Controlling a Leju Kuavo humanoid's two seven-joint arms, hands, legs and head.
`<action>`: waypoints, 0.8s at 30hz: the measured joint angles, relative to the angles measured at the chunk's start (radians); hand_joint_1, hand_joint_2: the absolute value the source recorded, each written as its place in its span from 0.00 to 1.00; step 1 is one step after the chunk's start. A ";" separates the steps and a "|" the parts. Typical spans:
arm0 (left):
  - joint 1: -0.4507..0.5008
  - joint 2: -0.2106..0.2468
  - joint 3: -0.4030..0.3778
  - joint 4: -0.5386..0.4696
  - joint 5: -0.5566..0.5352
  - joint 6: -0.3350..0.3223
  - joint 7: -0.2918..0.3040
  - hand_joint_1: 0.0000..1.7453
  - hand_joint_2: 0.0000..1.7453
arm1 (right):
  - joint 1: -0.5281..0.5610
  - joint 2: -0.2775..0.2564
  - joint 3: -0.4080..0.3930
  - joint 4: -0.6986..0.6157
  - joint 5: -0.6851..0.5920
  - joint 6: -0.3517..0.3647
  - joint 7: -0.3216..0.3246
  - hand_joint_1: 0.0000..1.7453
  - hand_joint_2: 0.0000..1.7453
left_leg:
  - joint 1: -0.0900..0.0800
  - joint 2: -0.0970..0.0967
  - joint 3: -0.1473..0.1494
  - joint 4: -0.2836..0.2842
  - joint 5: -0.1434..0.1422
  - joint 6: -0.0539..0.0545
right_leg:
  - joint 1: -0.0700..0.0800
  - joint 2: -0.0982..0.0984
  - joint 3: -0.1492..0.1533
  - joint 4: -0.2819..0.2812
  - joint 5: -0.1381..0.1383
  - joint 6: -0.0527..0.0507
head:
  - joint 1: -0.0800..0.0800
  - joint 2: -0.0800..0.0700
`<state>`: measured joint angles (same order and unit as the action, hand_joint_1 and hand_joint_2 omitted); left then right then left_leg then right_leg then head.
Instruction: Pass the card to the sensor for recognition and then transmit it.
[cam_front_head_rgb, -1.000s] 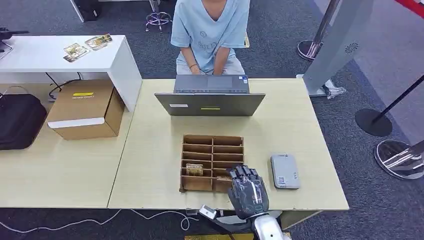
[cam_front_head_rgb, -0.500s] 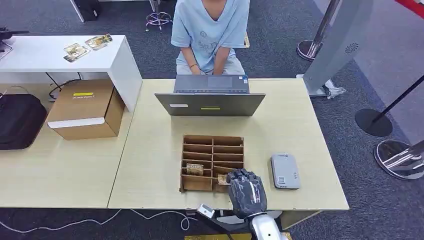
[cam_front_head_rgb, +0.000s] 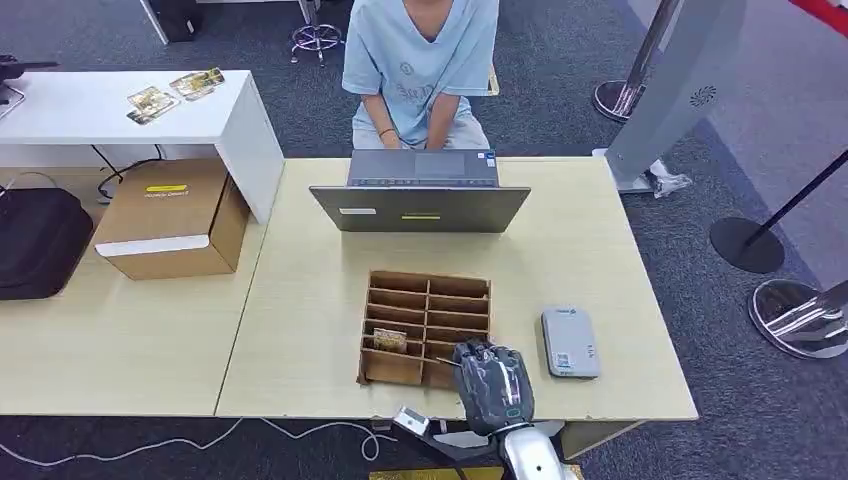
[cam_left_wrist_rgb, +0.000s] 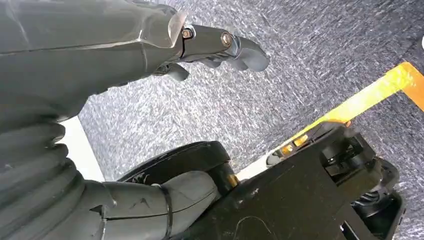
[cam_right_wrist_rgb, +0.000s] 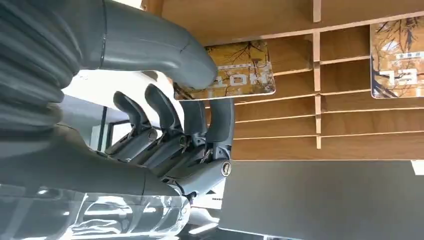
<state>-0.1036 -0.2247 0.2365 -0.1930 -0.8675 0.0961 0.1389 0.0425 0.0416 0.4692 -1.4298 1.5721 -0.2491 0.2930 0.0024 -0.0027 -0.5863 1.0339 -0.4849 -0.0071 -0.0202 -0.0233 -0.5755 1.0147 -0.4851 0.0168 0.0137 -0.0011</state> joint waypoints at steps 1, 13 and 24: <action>0.000 0.000 0.002 0.000 0.002 0.001 0.000 0.00 1.00 | 0.000 0.000 0.000 0.000 0.000 -0.002 -0.001 0.96 1.00 | 0.000 0.000 0.000 0.000 0.000 0.000 | 0.000 0.000 0.000 0.000 0.000 0.000 | 0.000 0.000; 0.012 0.002 0.033 0.000 0.013 0.013 -0.038 0.00 1.00 | 0.014 0.008 -0.011 -0.053 -0.081 -0.203 -0.107 1.00 1.00 | 0.000 0.000 0.000 0.000 0.000 0.000 | 0.000 0.000 0.000 0.000 0.000 0.000 | 0.000 0.000; 0.016 0.003 0.053 0.000 0.013 0.024 -0.054 0.00 1.00 | 0.034 0.009 -0.035 -0.190 -0.180 -0.398 -0.286 1.00 1.00 | 0.000 0.001 0.000 0.000 0.000 0.000 | 0.000 0.001 0.000 0.000 0.000 0.000 | 0.000 0.000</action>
<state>-0.0874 -0.2216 0.2895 -0.1930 -0.8545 0.1201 0.0851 0.0762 0.0504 0.4337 -1.6197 1.3916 -0.6466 0.0069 0.0025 -0.0015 -0.5862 1.0339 -0.4849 -0.0071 -0.0201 -0.0222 -0.5756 1.0147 -0.4850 0.0166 0.0137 -0.0011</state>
